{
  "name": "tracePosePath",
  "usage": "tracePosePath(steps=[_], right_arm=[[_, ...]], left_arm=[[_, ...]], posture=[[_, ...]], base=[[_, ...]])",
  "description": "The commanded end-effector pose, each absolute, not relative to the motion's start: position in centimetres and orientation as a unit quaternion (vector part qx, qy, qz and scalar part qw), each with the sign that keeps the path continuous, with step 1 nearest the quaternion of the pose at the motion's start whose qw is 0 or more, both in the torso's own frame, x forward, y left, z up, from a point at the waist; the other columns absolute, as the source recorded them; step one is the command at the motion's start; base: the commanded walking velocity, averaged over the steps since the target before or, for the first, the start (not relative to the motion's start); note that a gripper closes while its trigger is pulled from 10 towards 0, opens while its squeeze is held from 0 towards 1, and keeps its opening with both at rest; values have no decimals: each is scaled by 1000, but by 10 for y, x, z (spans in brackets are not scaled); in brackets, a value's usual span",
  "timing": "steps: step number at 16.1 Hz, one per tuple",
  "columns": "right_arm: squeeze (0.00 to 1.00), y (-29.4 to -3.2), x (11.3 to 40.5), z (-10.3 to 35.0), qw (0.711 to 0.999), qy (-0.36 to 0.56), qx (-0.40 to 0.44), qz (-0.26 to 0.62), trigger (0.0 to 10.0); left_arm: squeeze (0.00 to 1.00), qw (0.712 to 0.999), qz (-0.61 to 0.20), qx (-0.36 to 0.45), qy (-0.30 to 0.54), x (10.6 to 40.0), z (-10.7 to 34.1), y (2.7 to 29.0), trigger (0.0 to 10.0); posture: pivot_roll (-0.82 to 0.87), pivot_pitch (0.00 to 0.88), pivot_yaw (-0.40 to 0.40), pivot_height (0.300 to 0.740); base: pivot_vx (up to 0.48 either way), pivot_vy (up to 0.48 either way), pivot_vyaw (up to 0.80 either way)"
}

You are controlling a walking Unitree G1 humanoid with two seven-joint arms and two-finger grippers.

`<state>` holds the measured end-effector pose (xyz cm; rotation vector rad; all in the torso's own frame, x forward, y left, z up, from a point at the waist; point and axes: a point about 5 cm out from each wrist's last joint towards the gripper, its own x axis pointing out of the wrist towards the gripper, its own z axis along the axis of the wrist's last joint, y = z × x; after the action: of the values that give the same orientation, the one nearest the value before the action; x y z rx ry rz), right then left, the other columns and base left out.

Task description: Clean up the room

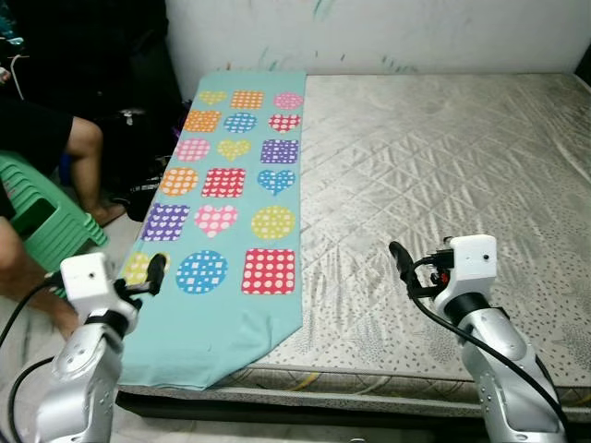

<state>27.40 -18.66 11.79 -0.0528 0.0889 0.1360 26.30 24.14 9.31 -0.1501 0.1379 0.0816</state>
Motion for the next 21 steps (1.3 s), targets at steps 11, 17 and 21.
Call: tracePosePath(steps=[11,17,21], right_arm=[[0,-179,275,109,994,46,-48,85,10000],[0,-172,273,109,993,45,-50,102,10000],[0,-171,271,109,992,43,-50,108,10000]], left_arm=[[0,995,13,-58,79,269,90,229,10000],[0,995,12,-58,80,267,89,228,10000],[0,995,12,-59,82,267,89,227,10000]], posture=[[-192,50,55,740],[-188,58,51,725],[-191,70,52,680]], base=[[0,0,218],[0,0,0],[0,0,0]])
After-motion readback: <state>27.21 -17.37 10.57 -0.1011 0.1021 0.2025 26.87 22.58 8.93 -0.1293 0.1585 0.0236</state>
